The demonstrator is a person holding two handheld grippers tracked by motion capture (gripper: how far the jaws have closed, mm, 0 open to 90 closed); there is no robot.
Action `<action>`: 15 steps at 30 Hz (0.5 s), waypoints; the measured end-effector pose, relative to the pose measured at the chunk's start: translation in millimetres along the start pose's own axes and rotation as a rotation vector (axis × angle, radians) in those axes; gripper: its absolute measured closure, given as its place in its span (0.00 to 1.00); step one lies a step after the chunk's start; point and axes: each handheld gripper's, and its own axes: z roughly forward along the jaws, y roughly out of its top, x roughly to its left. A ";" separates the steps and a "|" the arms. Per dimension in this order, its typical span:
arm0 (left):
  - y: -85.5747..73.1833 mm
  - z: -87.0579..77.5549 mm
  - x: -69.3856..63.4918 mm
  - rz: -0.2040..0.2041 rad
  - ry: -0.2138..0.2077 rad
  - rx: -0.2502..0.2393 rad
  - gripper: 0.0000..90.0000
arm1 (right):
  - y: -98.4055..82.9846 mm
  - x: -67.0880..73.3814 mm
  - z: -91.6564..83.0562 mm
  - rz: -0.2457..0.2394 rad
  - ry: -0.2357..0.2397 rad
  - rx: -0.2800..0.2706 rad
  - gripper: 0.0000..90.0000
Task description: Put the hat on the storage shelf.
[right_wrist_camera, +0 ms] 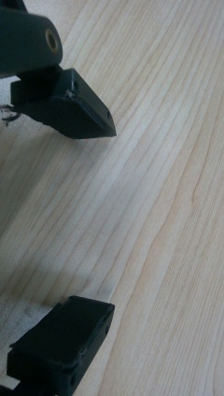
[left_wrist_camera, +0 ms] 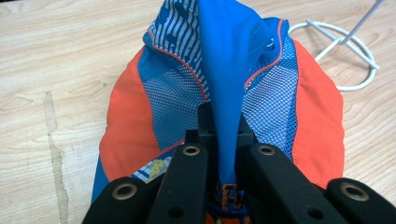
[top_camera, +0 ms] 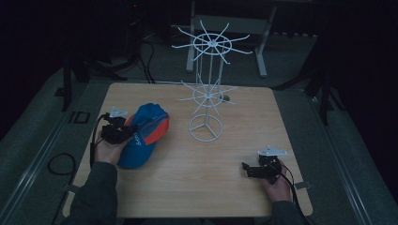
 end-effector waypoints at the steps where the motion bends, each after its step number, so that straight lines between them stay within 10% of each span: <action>1: 0.0 0.0 0.0 0.000 0.000 0.000 0.99 | 0.0 0.0 0.0 0.000 0.000 0.000 0.15; 15: 10.6 -14.8 4.2 -0.013 -0.015 -0.048 0.99 | 0.0 -0.1 0.1 -0.002 0.000 -0.001 0.15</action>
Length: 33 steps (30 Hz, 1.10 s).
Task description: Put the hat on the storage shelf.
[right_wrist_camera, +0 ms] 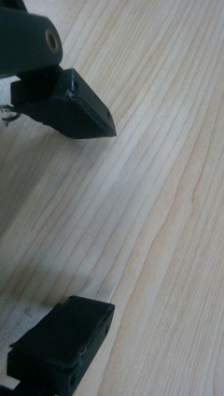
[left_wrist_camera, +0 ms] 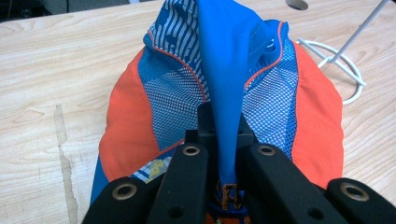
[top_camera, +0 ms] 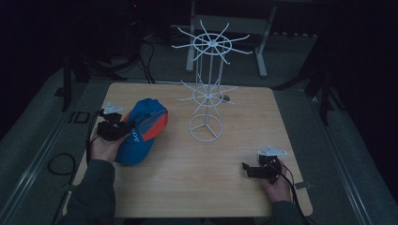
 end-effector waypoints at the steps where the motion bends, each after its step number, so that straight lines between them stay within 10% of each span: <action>1: 0.7 -0.9 0.1 0.001 -0.001 -0.003 0.99 | 0.0 0.0 0.0 0.000 0.000 0.000 0.15; 33: 19.1 -21.3 -0.6 -0.003 -0.037 -0.082 0.99 | 0.0 0.2 -0.1 0.003 0.000 0.001 0.15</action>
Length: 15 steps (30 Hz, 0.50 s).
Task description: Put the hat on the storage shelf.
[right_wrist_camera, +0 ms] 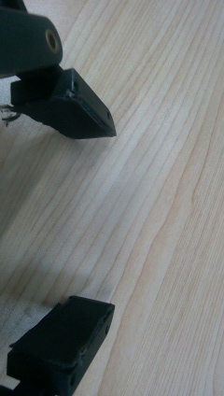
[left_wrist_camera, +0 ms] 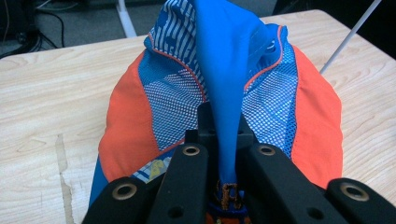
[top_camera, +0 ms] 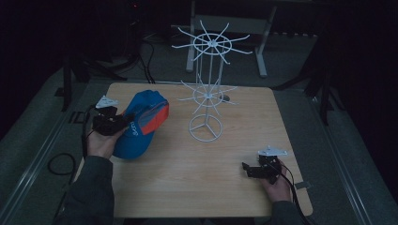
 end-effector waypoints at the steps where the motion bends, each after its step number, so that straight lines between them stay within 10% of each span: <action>1: 0.5 -0.8 0.2 -0.002 -0.002 -0.006 0.99 | 0.0 0.0 0.0 0.000 0.000 0.000 0.15; 15: 5.6 -7.3 1.0 -0.010 -0.014 -0.056 0.99 | 0.0 0.0 0.0 0.000 0.000 0.000 0.15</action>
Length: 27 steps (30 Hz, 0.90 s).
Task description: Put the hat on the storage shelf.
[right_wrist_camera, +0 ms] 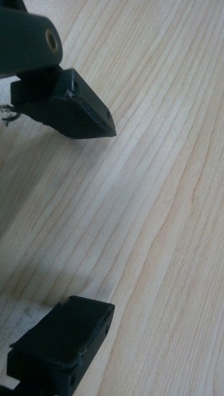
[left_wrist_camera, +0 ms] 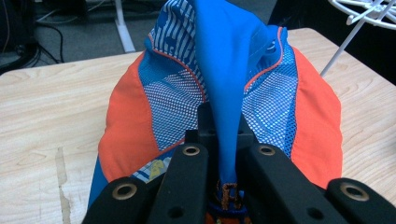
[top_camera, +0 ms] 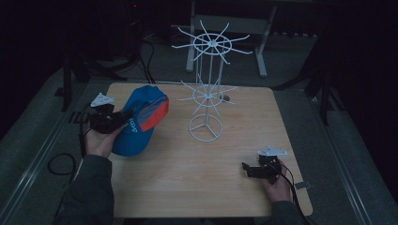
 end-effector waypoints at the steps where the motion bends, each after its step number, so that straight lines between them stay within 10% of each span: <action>1: 0.5 -0.4 0.2 -0.002 -0.003 -0.004 0.99 | 0.0 0.0 0.0 0.000 0.000 0.000 0.15; 27: 14.8 -10.3 2.1 -0.019 -0.005 -0.058 0.99 | 0.0 0.0 0.1 0.000 0.000 -0.002 0.15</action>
